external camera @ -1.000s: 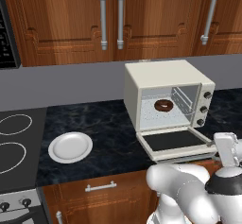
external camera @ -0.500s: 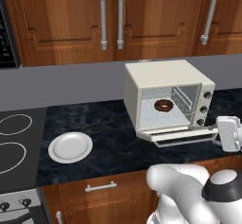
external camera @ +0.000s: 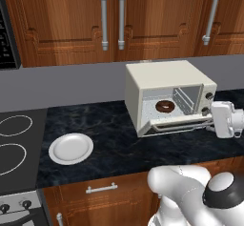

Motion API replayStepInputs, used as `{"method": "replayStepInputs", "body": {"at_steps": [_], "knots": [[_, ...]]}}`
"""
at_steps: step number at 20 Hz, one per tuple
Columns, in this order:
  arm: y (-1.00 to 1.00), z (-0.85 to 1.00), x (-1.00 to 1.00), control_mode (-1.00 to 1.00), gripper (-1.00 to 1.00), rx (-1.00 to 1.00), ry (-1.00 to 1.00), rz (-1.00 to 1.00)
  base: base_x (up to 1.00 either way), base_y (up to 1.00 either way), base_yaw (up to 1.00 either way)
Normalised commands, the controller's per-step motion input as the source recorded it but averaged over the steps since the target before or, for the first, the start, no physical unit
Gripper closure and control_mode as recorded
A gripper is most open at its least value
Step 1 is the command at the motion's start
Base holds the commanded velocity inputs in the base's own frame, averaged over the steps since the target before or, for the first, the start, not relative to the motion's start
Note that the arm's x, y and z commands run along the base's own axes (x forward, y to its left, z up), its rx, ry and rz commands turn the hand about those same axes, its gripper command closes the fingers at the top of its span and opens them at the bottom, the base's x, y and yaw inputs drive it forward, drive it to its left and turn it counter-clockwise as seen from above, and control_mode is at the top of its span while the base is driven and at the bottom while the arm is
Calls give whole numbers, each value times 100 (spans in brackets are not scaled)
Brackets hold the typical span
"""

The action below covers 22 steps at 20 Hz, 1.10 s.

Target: Pick up the bagel from the plate, place it on the toaster oven rack, close the door, and set the timer.

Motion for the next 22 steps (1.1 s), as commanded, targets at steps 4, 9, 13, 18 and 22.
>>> {"method": "replayStepInputs", "body": {"at_steps": [4, 9, 13, 18, 22], "knots": [[18, 49, 42, -100, -100, 0, 0, 0, 0, 0, 0], [20, 53, 54, -100, -100, 0, 0, 0, 0, 0, 0], [16, 38, 48, -100, -100, 0, 0, 0, 0, 0, 0], [7, 25, 36, -100, -100, 0, 2, 0, 0, 0, 0], [6, 25, 25, -100, -100, 0, 1, 0, 0, 0, 0]]}}
